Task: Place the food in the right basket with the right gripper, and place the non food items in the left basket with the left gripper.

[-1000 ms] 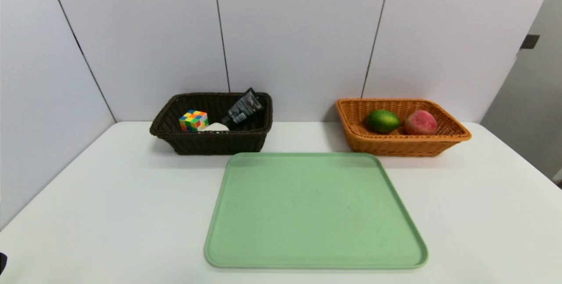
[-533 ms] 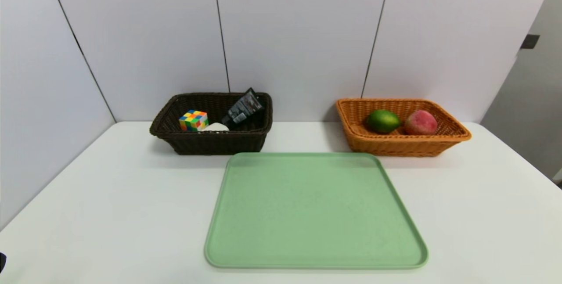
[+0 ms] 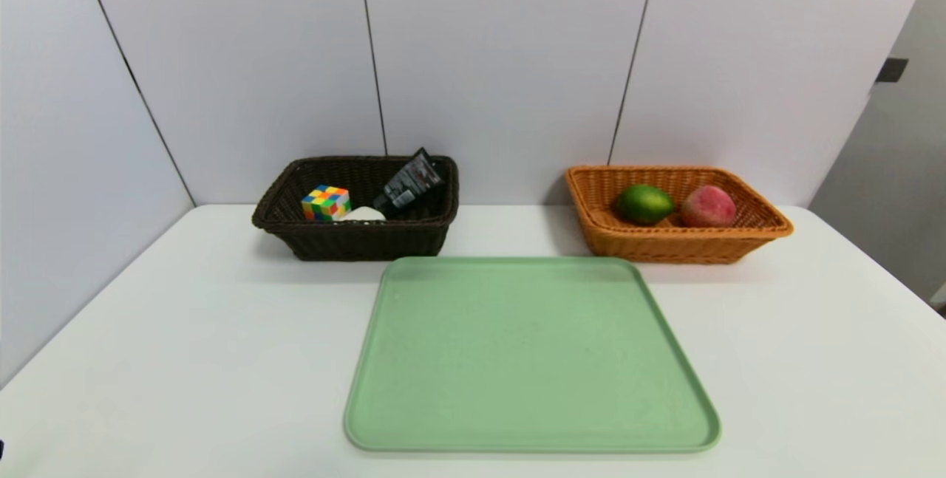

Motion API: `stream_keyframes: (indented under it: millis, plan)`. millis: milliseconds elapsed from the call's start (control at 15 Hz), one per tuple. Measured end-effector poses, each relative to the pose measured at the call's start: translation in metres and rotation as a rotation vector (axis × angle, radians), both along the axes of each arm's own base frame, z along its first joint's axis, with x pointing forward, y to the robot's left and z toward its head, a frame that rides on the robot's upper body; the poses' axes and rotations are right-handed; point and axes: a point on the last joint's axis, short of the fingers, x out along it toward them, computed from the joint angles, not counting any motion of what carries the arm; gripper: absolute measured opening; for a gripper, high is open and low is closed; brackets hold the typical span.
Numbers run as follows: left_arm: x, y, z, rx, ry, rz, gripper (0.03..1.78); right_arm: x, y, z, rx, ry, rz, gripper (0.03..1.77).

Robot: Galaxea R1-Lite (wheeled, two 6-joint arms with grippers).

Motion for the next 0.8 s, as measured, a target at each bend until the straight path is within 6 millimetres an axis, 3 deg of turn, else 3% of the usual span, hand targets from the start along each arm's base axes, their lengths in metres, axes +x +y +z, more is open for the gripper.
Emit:
stream_keyframes:
  millis: [267,600,800]
  plan:
    - [-0.015,0.0,-0.017,-0.007,-0.026,-0.019,1.69,-0.002,0.0,-0.004,-0.003,-0.016,0.004,1.71]
    - [-0.022,0.0,-0.015,0.018,-0.186,-0.016,1.69,-0.002,0.0,-0.002,-0.01,-0.085,0.006,1.71]
    - [-0.018,0.001,-0.021,0.124,-0.24,0.024,1.69,0.001,0.0,-0.004,-0.032,-0.161,-0.009,1.71]
